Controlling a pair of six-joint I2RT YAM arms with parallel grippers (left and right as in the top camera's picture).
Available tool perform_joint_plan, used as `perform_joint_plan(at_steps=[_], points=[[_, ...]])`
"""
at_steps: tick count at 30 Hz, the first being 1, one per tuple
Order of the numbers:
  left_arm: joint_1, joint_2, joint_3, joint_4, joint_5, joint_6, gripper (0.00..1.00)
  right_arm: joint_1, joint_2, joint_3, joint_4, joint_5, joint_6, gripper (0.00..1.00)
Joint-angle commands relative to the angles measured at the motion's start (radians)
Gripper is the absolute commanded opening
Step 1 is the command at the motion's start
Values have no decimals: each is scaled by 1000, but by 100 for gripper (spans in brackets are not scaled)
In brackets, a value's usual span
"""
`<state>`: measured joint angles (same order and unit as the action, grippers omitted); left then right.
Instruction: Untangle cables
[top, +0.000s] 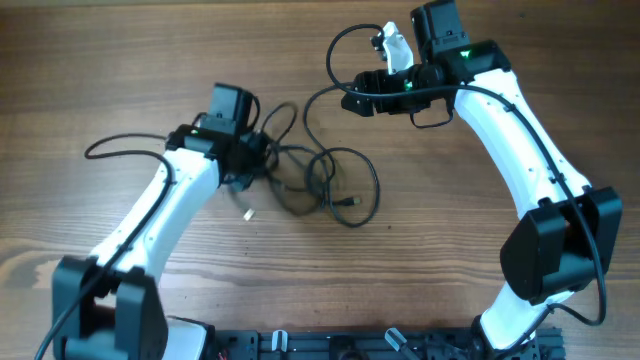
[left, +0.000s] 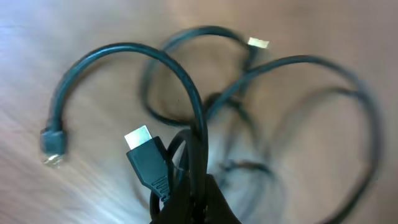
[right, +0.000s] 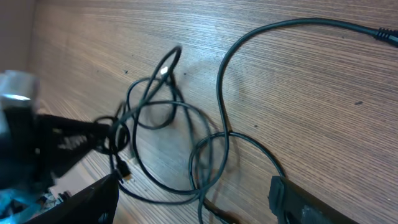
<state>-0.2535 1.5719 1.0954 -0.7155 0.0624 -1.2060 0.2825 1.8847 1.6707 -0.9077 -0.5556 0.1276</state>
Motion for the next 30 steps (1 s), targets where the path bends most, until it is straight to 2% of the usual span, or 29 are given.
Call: perform_joint_plan(at_steps=[1,6,9,14,19,24,27,30], points=[[27,-90,44,101,243,-100,4,0,-24,23,3,-45,-34,79],[58,-100,44,220,404,-167,4,0,-24,24,3,-215,-133,79],[64,-100,44,241,438,-194,4,1,-24,24,2,-313,-196,78],[64,-100,44,294,499,-194,4,19,-24,24,7,-415,-234,69],[64,-100,44,341,506,-194,4,72,-24,24,44,-429,-224,65],[64,-100,44,344,525,-194,4,112,-24,23,124,-408,-124,65],[66,-100,44,367,558,-202,4,130,-24,24,154,-372,-100,56],[78,-100,44,406,616,-267,4,143,-24,23,154,-317,-101,52]])
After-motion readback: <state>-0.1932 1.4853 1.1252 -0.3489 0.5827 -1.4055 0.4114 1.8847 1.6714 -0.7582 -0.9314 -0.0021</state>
